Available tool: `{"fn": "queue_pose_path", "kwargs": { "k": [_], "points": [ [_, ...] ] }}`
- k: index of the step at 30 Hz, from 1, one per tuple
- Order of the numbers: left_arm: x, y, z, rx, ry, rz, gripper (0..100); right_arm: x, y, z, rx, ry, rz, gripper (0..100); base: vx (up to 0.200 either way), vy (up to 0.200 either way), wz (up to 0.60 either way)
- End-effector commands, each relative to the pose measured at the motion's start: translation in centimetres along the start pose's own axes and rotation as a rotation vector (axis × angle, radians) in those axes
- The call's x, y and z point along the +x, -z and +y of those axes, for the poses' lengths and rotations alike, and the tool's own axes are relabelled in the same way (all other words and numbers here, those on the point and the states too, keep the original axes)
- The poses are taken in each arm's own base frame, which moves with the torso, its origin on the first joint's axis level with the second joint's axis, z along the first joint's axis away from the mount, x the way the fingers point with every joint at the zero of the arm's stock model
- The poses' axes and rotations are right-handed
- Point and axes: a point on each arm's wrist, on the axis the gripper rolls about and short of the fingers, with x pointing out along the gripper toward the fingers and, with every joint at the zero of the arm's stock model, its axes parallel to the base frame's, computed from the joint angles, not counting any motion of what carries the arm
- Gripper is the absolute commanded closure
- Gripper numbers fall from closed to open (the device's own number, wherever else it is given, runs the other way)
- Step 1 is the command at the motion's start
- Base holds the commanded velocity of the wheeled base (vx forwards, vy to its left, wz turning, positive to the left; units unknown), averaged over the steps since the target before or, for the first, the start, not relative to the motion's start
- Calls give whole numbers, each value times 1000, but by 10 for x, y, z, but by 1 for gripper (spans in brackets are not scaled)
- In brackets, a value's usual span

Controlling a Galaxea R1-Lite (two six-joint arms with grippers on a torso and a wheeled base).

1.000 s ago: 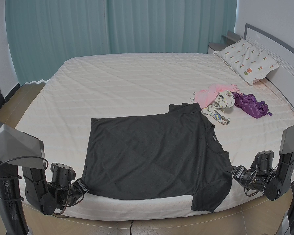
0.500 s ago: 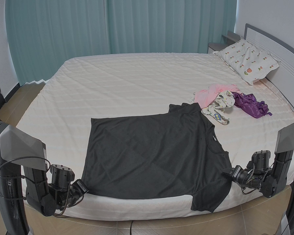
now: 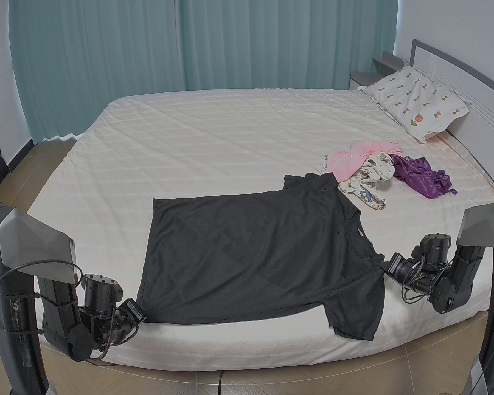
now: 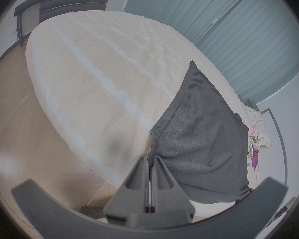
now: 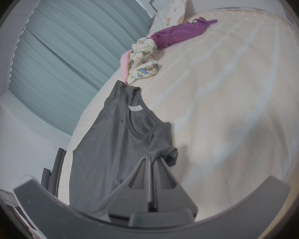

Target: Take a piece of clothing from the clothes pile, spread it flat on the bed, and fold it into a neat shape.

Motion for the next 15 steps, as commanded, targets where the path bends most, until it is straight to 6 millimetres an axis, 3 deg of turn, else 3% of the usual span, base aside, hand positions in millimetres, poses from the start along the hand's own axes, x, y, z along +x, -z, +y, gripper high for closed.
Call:
{"fn": "queue_pose_path", "kwargs": {
  "k": [1, 5, 6, 12, 15],
  "points": [
    [1, 2, 0, 5, -4, 5, 100, 11, -8, 6, -40, -31, -26, 100, 0, 0, 0],
    [3, 2, 0, 5, -1, 1, 100, 20, -7, 9, -59, -32, 1, 100, 0, 0, 0],
    [3, 2, 0, 4, 2, -2, 100, 21, -7, 8, -57, -29, 10, 0, 0, 0, 0],
    [3, 2, 0, -1, 13, -8, 100, 12, -19, 5, -38, -24, -23, 0, 0, 0, 0],
    [3, 2, 0, -3, 12, -8, 100, -8, -26, 3, -20, -6, -35, 0, 0, 0, 0]
  ]
}}
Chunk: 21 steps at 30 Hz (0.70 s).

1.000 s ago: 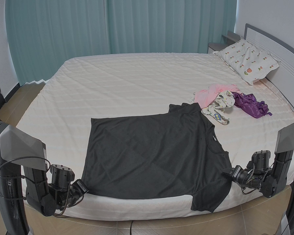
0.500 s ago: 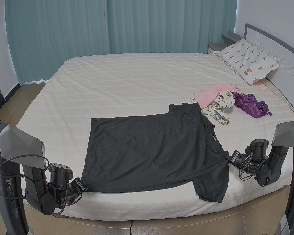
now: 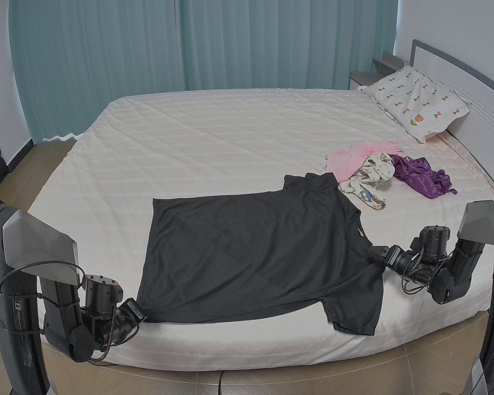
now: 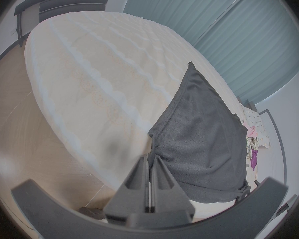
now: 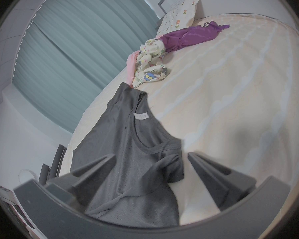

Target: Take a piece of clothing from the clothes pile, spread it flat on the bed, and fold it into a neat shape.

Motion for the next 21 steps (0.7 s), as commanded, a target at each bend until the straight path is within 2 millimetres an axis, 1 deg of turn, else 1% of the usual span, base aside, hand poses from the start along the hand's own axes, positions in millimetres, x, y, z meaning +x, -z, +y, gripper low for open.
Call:
{"fn": "queue_pose_path", "kwargs": {
  "k": [1, 2, 3, 6, 7, 8, 9, 10, 11, 14, 17, 19, 21],
  "points": [
    [1, 0, 1, -3, -3, 3, 100, -27, -9, 0, 18, 14, -20, 0, 0, 0, 0],
    [1, 0, 1, -3, -3, 3, 100, -34, -4, -1, 22, 26, 0, 0, 0, 0, 0],
    [1, 0, 1, -3, -3, 3, 100, -38, -1, -1, 25, 30, 10, 0, 0, 0, 0],
    [1, 0, 1, -3, -3, 3, 100, -65, 26, 5, 40, 32, 124, 0, 0, 0, 0],
    [1, 0, 1, -3, -3, 3, 100, -70, 31, 7, 43, 28, 151, 0, 0, 0, 0],
    [1, 0, 1, -3, -3, 3, 100, -79, 43, 8, 57, 25, 210, 0, 0, 0, 0],
    [1, 0, 1, -3, -3, 3, 100, -83, 48, 7, 62, 27, 236, 0, 0, 0, 0],
    [1, 1, 2, -1, -6, 5, 100, -86, 52, 7, 63, 31, 257, 0, 0, 0, 0],
    [1, 1, 2, -1, -6, 5, 100, -90, 61, 6, 61, 42, 299, 0, 0, 0, 0],
    [0, 1, 2, -1, -7, 6, 100, -87, 78, -1, 51, 82, 369, 0, 0, 0, 0],
    [0, 1, 2, -1, -7, 6, 100, -88, 89, 0, 35, 82, 405, 0, 0, 0, 0],
    [0, 1, 2, -1, -7, 6, 100, -89, 90, 1, 24, 71, 401, 0, 0, 0, 0],
    [1, 1, 2, -1, -6, 5, 100, -93, 100, 6, 0, 59, 434, 0, 0, 0, 0]
  ]
}}
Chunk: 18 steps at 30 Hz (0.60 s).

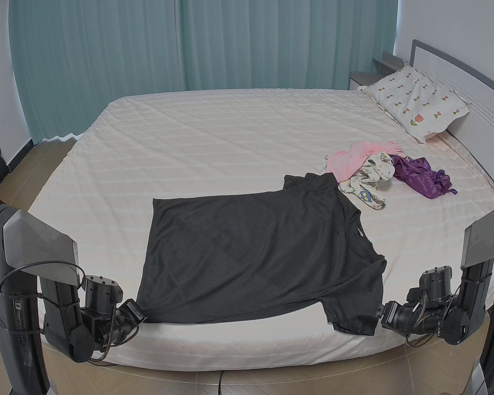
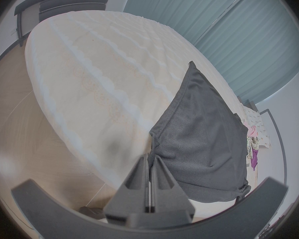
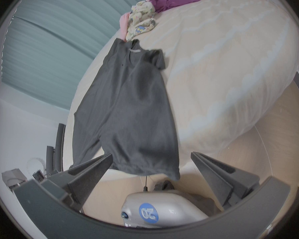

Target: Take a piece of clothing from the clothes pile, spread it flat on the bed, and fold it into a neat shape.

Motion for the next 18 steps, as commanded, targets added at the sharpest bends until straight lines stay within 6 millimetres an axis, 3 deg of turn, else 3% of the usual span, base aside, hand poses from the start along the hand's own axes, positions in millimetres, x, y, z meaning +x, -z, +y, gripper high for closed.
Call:
{"fn": "queue_pose_path", "kwargs": {
  "k": [1, 11, 18],
  "points": [
    [1, 0, 0, 0, -1, 0, 100, 2, 23, 4, -37, 10, 87, 0, 0, 0, 0],
    [1, 0, 0, 2, -1, 0, 100, 17, 41, 3, -109, 53, 26, 0, 0, 0, 0],
    [1, 0, 0, 2, -1, 0, 100, 23, 42, 1, -133, 53, 7, 0, 0, 0, 0]
  ]
}}
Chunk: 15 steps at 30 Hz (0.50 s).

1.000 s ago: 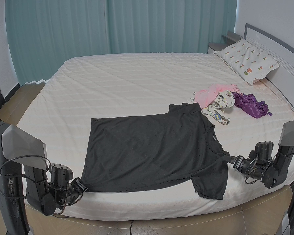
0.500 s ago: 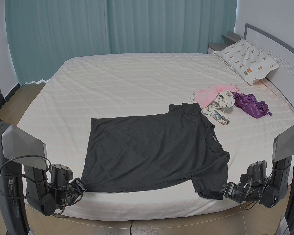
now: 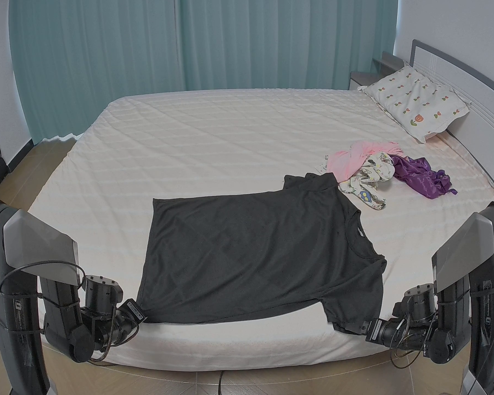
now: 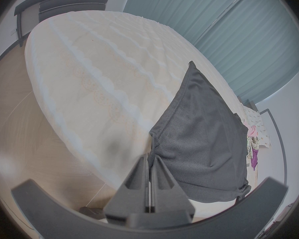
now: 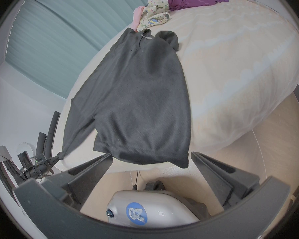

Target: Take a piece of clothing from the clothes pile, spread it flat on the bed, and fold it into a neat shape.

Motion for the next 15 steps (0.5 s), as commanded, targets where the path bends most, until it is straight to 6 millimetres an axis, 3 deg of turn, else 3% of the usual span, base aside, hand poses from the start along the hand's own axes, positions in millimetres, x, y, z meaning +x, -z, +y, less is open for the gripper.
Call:
{"fn": "queue_pose_path", "kwargs": {
  "k": [1, 11, 12, 15],
  "points": [
    [0, 0, 0, 0, -1, 0, 100, 8, 6, -4, -10, 15, 22, 0, 0, 0, 0],
    [0, 0, 0, 0, -1, 0, 100, 11, 1, -1, -10, 1, -4, 0, 0, 0, 0],
    [0, 0, 0, 0, 0, -1, 100, 10, 1, -2, -7, 1, -5, 100, 0, 0, 0],
    [0, 0, 0, 0, -1, 0, 100, 8, 1, -1, -9, 3, -2, 100, 0, 0, 0]
  ]
}}
